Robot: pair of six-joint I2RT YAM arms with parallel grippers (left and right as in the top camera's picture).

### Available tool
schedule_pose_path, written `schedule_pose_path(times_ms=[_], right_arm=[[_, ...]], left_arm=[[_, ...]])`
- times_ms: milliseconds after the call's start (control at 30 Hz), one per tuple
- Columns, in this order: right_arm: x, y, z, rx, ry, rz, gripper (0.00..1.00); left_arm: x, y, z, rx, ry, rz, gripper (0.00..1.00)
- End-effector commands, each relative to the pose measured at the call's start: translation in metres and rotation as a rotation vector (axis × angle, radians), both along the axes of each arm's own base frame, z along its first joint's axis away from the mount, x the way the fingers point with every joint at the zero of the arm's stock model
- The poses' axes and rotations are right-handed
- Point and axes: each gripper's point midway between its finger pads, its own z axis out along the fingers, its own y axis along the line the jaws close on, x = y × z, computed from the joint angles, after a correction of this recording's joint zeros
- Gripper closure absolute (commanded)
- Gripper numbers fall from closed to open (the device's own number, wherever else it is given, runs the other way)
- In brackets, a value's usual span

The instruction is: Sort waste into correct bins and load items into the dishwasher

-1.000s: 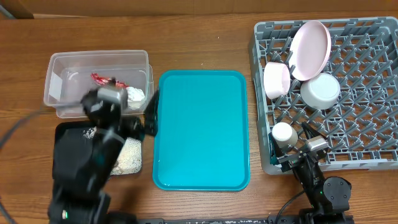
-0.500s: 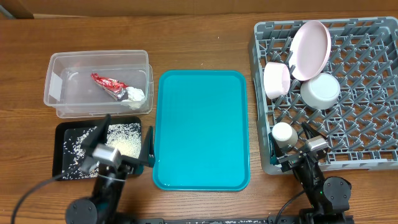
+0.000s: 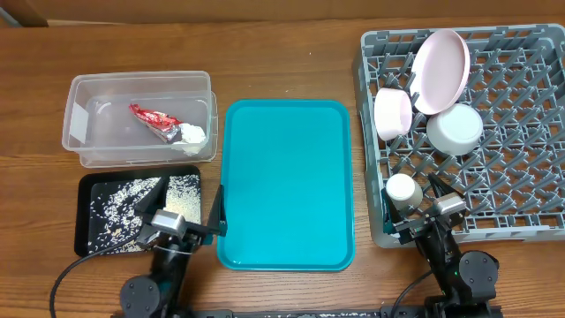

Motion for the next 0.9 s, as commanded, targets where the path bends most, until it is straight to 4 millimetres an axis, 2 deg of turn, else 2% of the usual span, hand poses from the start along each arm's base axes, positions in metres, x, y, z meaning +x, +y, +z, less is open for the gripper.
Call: schedule_pose_path(times_ms=[0, 133, 400, 500, 633, 867], right_arm=[[0.001, -0.002, -0.001, 0.0, -0.005, -0.01, 0.0], [0.001, -0.002, -0.001, 0.0, -0.005, -0.01, 0.0], [0.001, -0.002, -0.001, 0.0, -0.005, -0.01, 0.0], [0.001, -0.002, -0.001, 0.0, -0.005, -0.01, 0.0], [0.001, -0.002, -0.001, 0.0, -0.005, -0.01, 0.0], [0.001, -0.002, -0.001, 0.0, -0.005, -0.01, 0.0]], left_arm=[[0.004, 0.005, -0.016, -0.017, 0.04, 0.025, 0.0], [0.005, 0.004, -0.024, -0.012, 0.076, 0.024, 0.0], [0.005, 0.004, -0.027, -0.01, 0.085, 0.024, 0.0], [0.006, 0.004, -0.04, -0.001, 0.141, 0.024, 0.0], [0.006, 0.004, -0.075, 0.021, 0.283, 0.029, 0.0], [0.007, 0.005, -0.076, 0.021, 0.284, 0.034, 0.0]])
